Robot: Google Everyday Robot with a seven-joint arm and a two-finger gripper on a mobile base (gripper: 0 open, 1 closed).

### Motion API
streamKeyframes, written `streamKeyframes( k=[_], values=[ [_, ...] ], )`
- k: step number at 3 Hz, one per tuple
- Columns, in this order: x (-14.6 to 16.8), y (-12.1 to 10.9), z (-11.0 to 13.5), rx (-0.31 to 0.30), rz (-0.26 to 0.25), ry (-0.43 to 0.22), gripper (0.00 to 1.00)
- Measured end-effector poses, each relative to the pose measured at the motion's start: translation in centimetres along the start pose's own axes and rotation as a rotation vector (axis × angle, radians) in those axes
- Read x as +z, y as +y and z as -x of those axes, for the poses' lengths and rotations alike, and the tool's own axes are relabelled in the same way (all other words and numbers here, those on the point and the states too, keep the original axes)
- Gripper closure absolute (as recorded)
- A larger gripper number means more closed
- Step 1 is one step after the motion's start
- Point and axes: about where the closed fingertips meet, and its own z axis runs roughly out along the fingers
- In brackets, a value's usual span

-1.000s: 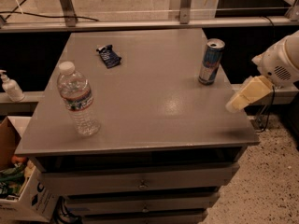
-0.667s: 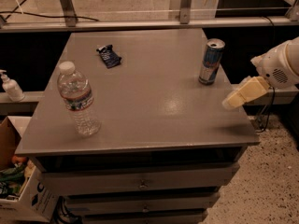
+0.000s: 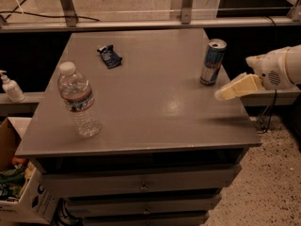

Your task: Move redbull can near rxbar blueberry

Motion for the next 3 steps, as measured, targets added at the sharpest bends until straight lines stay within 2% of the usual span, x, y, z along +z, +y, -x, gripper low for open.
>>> streamKeyframes(
  k=[3],
  values=[
    [3.6, -4.4, 1.4, 0.084, 0.050, -0.270, 0.00]
  ],
)
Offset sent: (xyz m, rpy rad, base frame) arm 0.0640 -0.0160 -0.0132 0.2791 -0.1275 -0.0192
